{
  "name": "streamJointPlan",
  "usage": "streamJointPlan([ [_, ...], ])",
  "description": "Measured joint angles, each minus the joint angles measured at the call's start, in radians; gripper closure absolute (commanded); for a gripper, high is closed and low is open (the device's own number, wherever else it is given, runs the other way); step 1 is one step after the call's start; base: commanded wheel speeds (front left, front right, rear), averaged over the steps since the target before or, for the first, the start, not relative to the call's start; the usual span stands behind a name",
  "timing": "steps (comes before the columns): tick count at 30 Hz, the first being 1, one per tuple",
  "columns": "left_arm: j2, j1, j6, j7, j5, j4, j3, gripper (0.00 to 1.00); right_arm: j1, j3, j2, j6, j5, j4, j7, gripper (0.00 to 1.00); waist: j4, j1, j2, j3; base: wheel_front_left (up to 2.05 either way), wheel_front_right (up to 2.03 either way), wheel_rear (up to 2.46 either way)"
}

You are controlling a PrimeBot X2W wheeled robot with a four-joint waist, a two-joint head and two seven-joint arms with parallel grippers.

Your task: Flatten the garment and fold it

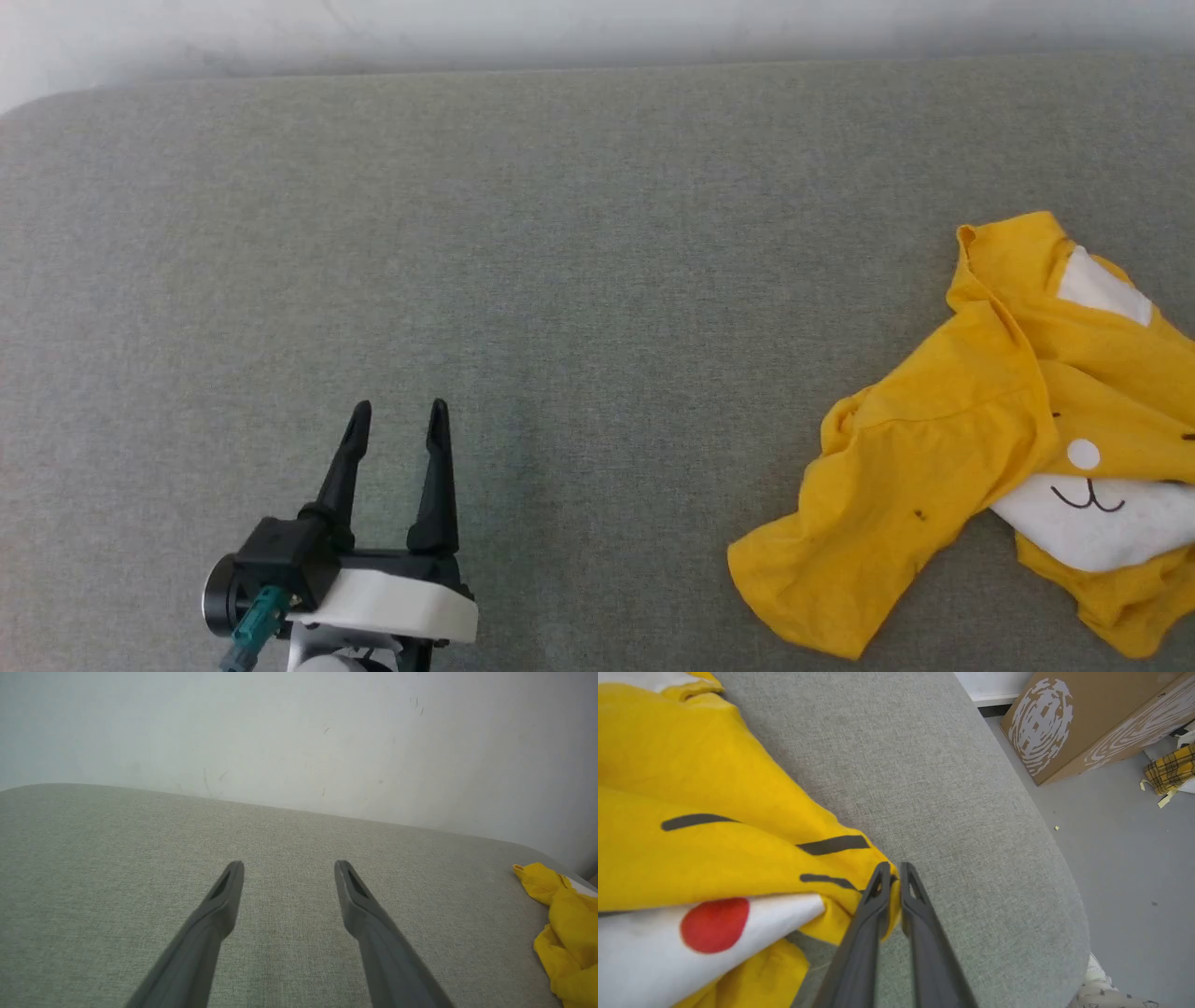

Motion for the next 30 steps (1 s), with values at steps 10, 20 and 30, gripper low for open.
streamJointPlan([
  [10, 0.000, 0.000, -0.017, 0.000, 0.016, 0.009, -0.007, 0.00, -0.032, 0.101, 0.154, 0.000, 0.004, -0.290, -0.306, 0.00, -0.016, 0.0000, 0.0000, -0.034, 0.00, 0.00, 0.00],
  [20, 0.000, 0.114, -0.043, 0.000, 0.062, -0.060, -0.043, 0.00, 0.208, 0.237, 0.219, 0.000, 0.061, -0.455, -0.435, 0.00, -0.004, -0.0001, 0.0000, -0.091, 0.00, 0.00, 0.00],
  [30, 0.001, 0.179, -0.027, 0.002, 0.104, -0.109, -0.085, 0.00, 0.255, 0.228, 0.220, 0.000, 0.095, -0.438, -0.495, 0.00, -0.004, -0.0001, 0.0000, -0.131, 0.00, 0.00, 0.00],
])
